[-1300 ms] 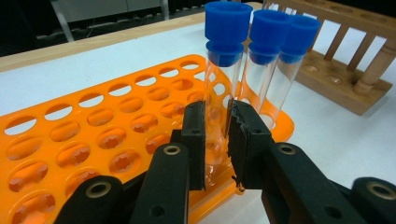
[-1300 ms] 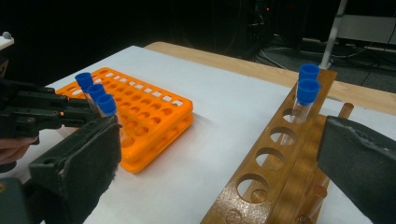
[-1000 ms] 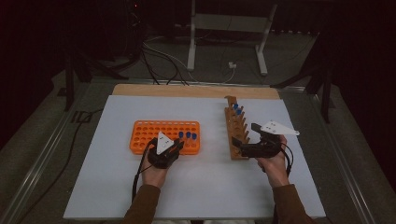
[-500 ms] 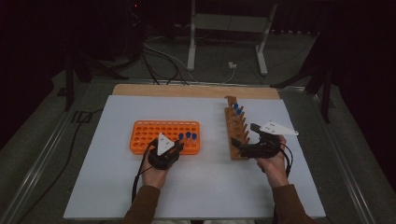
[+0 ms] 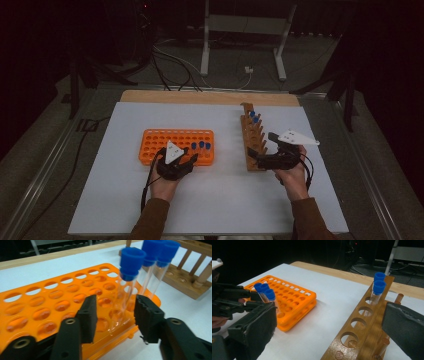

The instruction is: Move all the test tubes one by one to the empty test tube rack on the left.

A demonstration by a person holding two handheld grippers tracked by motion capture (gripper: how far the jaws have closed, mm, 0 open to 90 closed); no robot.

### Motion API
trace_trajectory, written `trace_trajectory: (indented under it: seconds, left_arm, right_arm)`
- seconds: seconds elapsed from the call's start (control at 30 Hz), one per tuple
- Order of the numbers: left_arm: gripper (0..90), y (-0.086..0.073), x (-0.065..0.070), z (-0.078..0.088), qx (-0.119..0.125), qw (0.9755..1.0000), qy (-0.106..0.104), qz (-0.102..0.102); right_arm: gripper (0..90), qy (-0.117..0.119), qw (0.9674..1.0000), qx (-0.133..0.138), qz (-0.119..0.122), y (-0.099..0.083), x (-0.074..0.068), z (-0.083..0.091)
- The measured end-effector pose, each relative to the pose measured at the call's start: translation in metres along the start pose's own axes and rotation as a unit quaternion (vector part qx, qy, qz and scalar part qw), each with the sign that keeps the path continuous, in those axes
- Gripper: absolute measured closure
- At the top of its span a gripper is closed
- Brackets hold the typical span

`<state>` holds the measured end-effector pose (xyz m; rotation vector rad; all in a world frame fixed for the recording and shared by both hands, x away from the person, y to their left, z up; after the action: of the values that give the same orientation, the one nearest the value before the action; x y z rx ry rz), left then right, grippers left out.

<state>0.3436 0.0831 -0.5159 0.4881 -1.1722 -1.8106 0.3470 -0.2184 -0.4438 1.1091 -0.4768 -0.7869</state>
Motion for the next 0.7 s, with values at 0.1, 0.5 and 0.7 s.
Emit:
trace_trajectory:
  seconds: [0.1,0.5,0.7]
  left_arm:
    - [45.7,0.005,-0.005,0.008,0.005,0.9999,0.005,0.011]
    - [13.0,0.015,-0.022,0.052,0.028,0.9991,0.016,0.026]
    - [0.7,0.013,-0.032,0.069,0.039,0.9979,0.040,0.032]
  right_arm:
    - [0.3,-0.001,1.0000,0.001,0.001,0.002,0.000,0.000]
    - [0.3,-0.012,0.9999,-0.003,0.011,0.009,0.004,-0.005]
    - [0.3,-0.020,0.9998,-0.003,0.002,0.014,0.009,-0.014]
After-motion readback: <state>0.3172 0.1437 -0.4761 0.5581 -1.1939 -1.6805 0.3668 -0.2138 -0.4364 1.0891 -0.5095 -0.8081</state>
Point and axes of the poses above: each handheld gripper's, and its own axes: z roughly backward along the jaws, y roughly out of its top, x roughly to its right, the point moved 4 cm from there along -z, roughly forward along the jaws, and after that the axes turned 5 degrees about z, right-handed, at the moved point
